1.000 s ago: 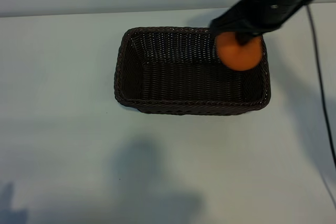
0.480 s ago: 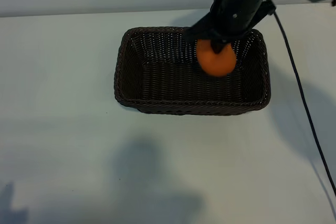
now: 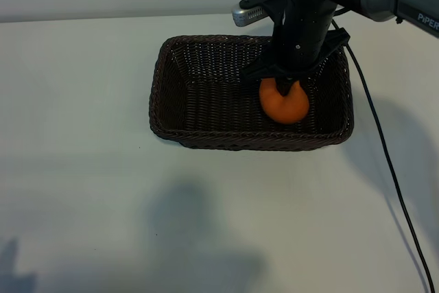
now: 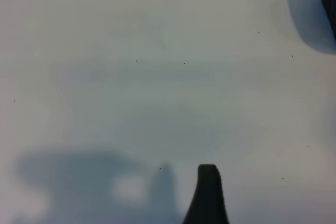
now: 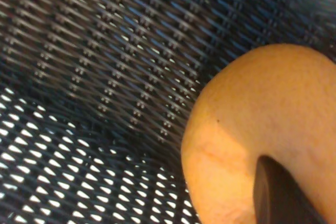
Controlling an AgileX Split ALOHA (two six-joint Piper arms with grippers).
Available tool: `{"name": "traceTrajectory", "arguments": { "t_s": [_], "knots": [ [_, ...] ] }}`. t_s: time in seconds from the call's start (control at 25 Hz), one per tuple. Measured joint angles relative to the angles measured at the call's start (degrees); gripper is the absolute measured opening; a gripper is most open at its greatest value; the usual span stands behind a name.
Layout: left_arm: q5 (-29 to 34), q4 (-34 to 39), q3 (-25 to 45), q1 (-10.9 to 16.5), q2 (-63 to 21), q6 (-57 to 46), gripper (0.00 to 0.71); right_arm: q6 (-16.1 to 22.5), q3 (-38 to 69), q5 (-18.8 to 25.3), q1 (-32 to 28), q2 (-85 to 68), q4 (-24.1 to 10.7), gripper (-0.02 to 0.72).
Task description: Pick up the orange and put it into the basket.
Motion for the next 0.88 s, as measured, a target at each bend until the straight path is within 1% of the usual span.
{"name": "traceTrajectory", "arguments": {
  "t_s": [0.12,0.28,0.36,0.48,0.64,0.72,0.8,0.88],
  "knots": [
    [0.0,0.0,0.0,0.0,0.0,0.0,0.593,-0.17,0.0,0.0,0.0,0.0,0.05,0.095],
    [0.0,0.0,0.0,0.0,0.0,0.0,0.593,-0.45,0.0,0.06,0.0,0.0,1.03,0.096],
    [0.0,0.0,0.0,0.0,0.0,0.0,0.593,-0.33,-0.05,0.06,0.0,0.0,1.66,0.122],
    [0.0,0.0,0.0,0.0,0.0,0.06,0.593,-0.01,-0.05,0.06,0.0,0.0,1.85,0.225],
    [0.0,0.0,0.0,0.0,0.0,0.06,0.593,0.03,-0.05,0.24,0.0,0.0,2.01,0.43],
    [0.0,0.0,0.0,0.0,0.0,0.06,0.593,0.03,-0.12,0.45,0.0,0.0,2.38,0.511],
    [0.0,0.0,0.0,0.0,0.0,0.06,0.593,-0.09,-0.12,0.45,0.0,0.0,3.17,0.551],
    [0.0,0.0,0.0,0.0,0.0,0.06,0.593,-0.23,-0.12,0.45,0.0,0.0,3.76,0.564]
  ]
}}
